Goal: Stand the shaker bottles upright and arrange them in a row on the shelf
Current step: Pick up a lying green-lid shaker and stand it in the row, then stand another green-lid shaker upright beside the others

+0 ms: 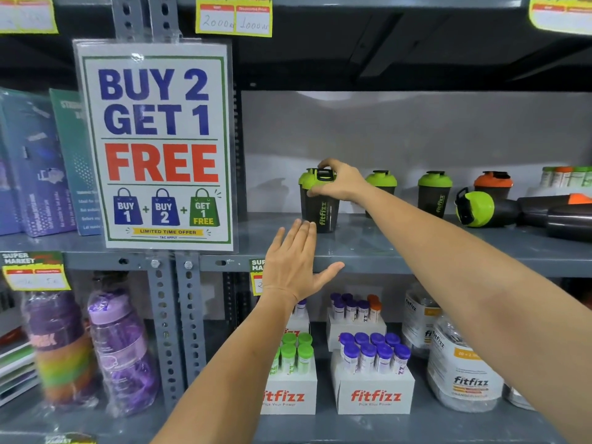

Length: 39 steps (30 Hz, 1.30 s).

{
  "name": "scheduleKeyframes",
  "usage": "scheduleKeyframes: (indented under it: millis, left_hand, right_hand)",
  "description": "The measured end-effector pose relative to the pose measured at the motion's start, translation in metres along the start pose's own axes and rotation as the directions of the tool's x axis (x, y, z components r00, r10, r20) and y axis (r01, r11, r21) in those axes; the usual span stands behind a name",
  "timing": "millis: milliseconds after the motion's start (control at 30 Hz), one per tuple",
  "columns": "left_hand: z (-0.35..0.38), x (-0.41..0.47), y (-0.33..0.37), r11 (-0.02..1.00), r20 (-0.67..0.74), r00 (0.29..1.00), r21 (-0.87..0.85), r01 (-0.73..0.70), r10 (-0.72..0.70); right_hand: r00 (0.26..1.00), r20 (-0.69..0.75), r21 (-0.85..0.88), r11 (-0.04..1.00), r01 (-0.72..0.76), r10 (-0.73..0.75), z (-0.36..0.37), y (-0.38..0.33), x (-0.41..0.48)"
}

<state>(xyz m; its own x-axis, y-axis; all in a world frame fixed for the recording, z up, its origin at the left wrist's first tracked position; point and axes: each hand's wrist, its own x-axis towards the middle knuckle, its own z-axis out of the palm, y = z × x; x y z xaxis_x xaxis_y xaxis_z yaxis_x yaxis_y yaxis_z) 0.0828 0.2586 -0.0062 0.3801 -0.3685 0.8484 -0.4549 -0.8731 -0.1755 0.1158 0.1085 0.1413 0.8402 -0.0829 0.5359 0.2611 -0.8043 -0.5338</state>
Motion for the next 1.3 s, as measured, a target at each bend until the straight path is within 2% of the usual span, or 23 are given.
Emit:
scheduleKeyframes:
  millis: [100, 267, 367, 433, 533, 733, 833, 933, 1133, 1300]
  left_hand:
    - [0.000, -0.001, -0.002, 1.000, 0.000, 1.000, 0.006, 0.002, -0.002]
    - [-0.001, 0.000, 0.002, 1.000, 0.028, 1.000, 0.012, 0.000, 0.000]
    - [-0.003, 0.001, 0.003, 0.999, -0.022, 1.000, -0.037, 0.020, -0.021]
    - [-0.002, 0.002, 0.010, 0.997, -0.059, 0.998, -0.075, -0.034, 0.029]
    - [0.002, 0.013, 0.055, 0.979, -0.083, 0.984, -0.121, -0.165, 0.155]
    - [0.002, 0.053, 0.188, 0.946, -0.072, 0.966, -0.200, -0.256, 0.247]
    - [0.007, 0.071, 0.221, 0.961, -0.021, 0.980, -0.195, -0.198, 0.198]
    - [0.019, 0.071, 0.231, 0.983, 0.024, 0.989, -0.119, -0.143, 0.147]
    - [0.031, 0.064, 0.240, 0.994, -0.093, 0.994, -0.086, -0.061, 0.053]
    - [0.036, 0.062, 0.244, 0.998, -0.174, 0.984, -0.056, -0.041, 0.031]
  right_hand:
    - [1.000, 0.002, 0.042, 0.999, 0.007, -0.008, 0.003, 0.002, -0.002]
    - [0.999, 0.046, 0.007, 1.000, 0.024, -0.025, -0.018, 0.018, -0.013]
    - [1.000, -0.006, -0.050, 0.999, -0.008, 0.007, -0.048, 0.041, -0.023]
    - [0.998, -0.046, -0.126, 0.991, -0.041, 0.035, -0.073, 0.062, -0.032]
    - [0.988, -0.122, -0.227, 0.966, -0.120, 0.095, -0.116, 0.102, -0.045]
    - [0.962, -0.190, -0.390, 0.884, -0.258, 0.196, -0.196, 0.174, -0.073]
    - [0.957, -0.180, -0.472, 0.834, -0.288, 0.228, -0.227, 0.210, -0.077]
    - [0.957, -0.148, -0.525, 0.799, -0.291, 0.251, -0.244, 0.238, -0.080]
    - [0.965, -0.089, -0.580, 0.774, -0.253, 0.248, -0.239, 0.272, -0.070]
    - [0.979, 0.022, -0.646, 0.750, -0.140, 0.201, -0.227, 0.284, -0.054]
